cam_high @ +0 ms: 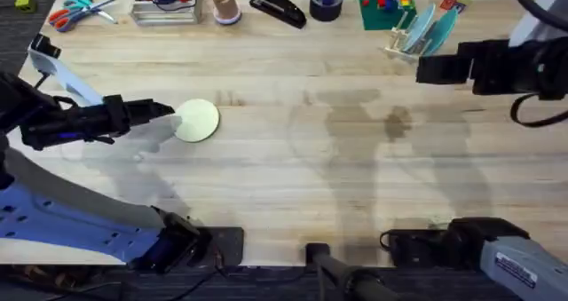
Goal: Pick up the plates from the table one by one and place each into a slot on the dish rack.
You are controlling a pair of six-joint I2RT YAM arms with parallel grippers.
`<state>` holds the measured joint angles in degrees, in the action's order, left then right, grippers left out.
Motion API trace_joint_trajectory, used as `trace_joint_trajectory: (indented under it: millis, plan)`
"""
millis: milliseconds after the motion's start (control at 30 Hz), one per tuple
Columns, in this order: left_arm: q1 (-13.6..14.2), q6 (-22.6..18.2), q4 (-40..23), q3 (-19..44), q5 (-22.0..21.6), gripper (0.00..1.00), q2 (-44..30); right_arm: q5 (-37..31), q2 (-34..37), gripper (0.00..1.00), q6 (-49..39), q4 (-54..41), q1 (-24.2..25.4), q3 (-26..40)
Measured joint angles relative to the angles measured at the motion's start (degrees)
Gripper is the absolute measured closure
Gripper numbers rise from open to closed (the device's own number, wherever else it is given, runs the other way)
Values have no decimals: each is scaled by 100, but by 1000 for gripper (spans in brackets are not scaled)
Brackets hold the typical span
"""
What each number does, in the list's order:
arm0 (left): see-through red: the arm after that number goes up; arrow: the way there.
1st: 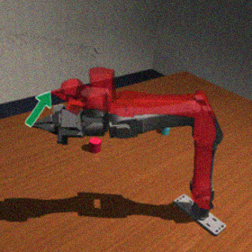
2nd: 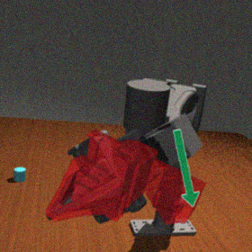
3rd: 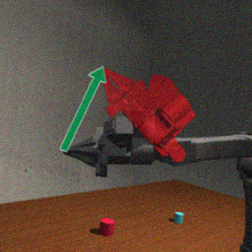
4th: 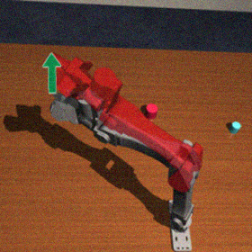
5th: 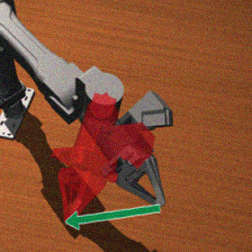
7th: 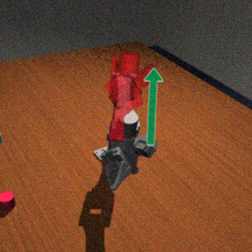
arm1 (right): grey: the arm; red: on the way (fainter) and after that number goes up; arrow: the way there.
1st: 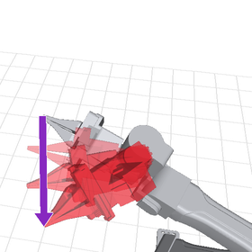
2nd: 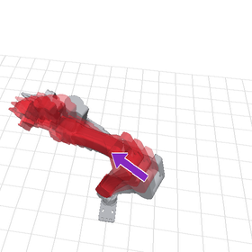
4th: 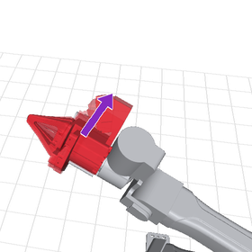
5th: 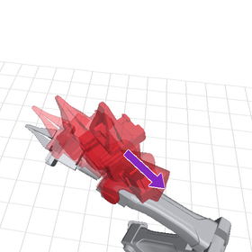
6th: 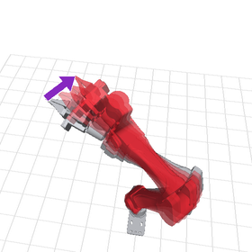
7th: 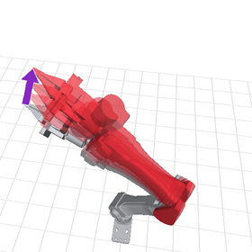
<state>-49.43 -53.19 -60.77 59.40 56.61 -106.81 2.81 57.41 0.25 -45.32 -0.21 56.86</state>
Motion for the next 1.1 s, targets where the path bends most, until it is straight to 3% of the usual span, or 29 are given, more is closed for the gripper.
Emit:
trace_joint_trajectory:
  millis: [567,833,1100]
  plan:
    - [26,226,20,21,-161,961,-631,0,0,6,0,0,0,0]
    - [273,944,336,130,-208,961,-751,0,0,7,0,0,0,0]
    - [297,1121,361,142,-215,962,-751,0,0,7,80,103,0,0]
